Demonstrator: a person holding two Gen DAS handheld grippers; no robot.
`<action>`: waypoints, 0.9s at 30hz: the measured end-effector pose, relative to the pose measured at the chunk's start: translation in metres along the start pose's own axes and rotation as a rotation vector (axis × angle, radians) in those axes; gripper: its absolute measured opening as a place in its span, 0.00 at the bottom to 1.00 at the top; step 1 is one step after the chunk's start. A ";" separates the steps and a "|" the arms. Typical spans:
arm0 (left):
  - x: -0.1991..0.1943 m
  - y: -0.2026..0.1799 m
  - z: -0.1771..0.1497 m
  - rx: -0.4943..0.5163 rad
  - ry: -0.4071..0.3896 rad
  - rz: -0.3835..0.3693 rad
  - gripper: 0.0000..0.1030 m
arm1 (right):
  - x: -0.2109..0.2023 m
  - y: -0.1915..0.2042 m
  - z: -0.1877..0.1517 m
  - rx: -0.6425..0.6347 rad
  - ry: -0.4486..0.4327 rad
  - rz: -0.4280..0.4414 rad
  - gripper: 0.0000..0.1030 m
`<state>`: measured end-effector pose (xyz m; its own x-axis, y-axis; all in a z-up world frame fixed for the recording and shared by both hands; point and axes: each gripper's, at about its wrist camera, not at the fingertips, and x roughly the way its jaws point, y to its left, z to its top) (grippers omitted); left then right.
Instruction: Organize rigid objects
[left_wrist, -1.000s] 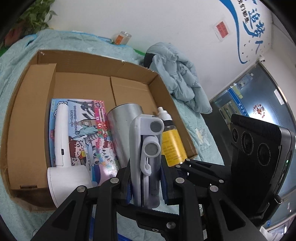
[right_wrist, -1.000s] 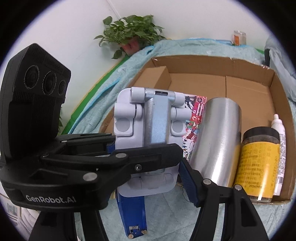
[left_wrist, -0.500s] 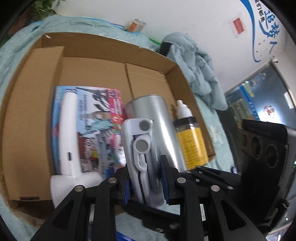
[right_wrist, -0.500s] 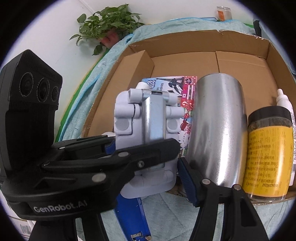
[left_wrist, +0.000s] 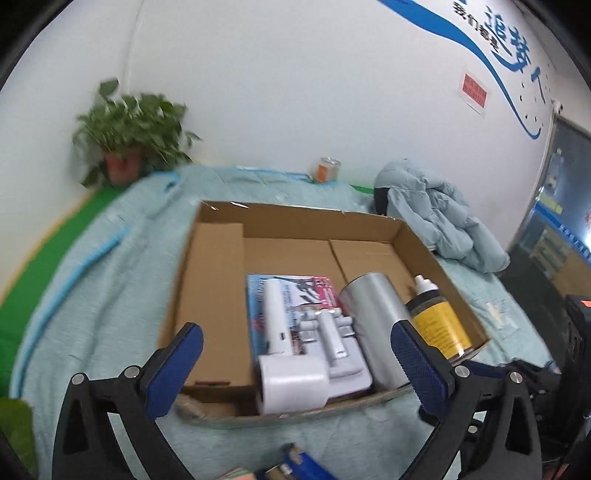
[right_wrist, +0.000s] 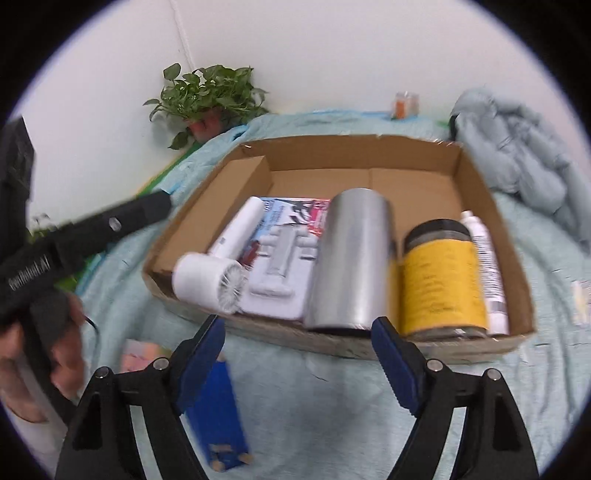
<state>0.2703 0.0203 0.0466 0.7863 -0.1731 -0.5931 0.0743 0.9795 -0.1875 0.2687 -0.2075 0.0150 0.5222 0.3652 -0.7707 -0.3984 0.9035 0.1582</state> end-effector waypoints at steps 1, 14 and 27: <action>-0.007 -0.002 -0.006 0.006 -0.014 0.017 0.87 | -0.002 0.001 -0.009 -0.017 -0.018 -0.025 0.79; -0.057 -0.037 -0.072 0.003 -0.043 0.053 0.99 | -0.053 0.002 -0.069 -0.064 -0.128 -0.127 0.95; -0.090 -0.038 -0.102 -0.025 -0.049 0.098 0.99 | -0.059 0.015 -0.092 -0.081 -0.113 -0.035 0.95</action>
<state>0.1342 -0.0116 0.0276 0.8179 -0.0706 -0.5710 -0.0197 0.9884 -0.1504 0.1629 -0.2357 0.0059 0.6171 0.3606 -0.6995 -0.4355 0.8968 0.0781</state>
